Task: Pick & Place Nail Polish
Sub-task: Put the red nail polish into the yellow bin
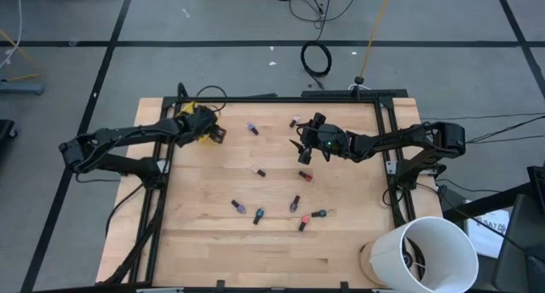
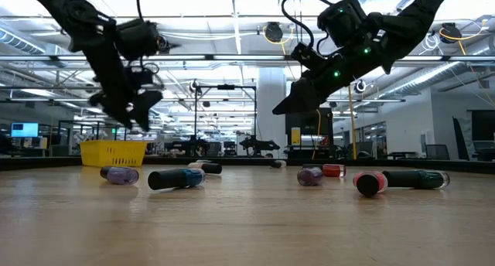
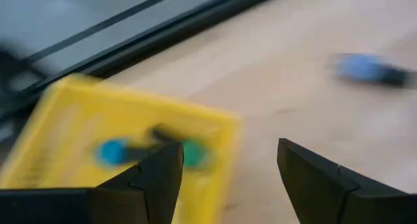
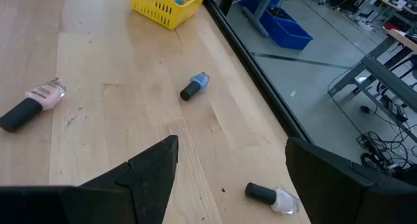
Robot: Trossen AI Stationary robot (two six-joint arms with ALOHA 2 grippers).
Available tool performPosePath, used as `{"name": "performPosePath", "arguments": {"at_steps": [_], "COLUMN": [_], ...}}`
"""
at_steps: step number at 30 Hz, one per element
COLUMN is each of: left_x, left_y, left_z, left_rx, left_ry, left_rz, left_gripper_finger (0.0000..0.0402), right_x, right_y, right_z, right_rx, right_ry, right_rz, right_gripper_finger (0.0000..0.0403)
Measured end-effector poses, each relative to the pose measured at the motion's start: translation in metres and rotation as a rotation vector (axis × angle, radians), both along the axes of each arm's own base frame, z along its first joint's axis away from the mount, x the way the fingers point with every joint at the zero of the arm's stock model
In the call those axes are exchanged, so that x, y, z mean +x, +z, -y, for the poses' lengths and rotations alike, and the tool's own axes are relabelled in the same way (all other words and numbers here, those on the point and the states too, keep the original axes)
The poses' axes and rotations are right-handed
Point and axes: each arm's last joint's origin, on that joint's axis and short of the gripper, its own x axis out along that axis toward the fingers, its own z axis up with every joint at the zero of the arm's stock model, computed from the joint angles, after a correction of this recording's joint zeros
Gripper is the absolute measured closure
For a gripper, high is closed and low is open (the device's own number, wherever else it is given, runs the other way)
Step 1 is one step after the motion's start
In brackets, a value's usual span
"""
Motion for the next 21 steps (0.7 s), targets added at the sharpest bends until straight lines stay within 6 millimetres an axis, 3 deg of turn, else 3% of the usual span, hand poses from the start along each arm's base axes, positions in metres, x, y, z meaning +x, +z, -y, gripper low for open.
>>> {"name": "performPosePath", "arguments": {"at_steps": [5,8,14,21], "left_x": [0.016,0.015,-0.013,-0.038], "left_y": [0.021,0.032,0.027,0.02], "left_z": [0.018,0.032,0.054,0.071], "left_rx": [0.087,0.196,0.354,0.394], "left_ry": [-0.32,-0.475,-0.585,-0.753], "left_rz": [0.15,0.276,0.525,0.871], "left_gripper_finger": [0.0171,0.0171,0.0172,0.0172], "right_x": [-0.001,-0.004,-0.005,-0.005], "right_y": [-0.002,-0.005,-0.005,-0.006], "right_z": [0.0,0.002,0.002,0.0], "right_rx": [-0.007,-0.034,-0.03,0.012], "right_ry": [-0.02,-0.083,-0.091,-0.048], "right_rz": [-0.025,-0.076,-0.09,-0.084], "right_gripper_finger": [0.0133,0.0133,0.0133,0.0133]}}
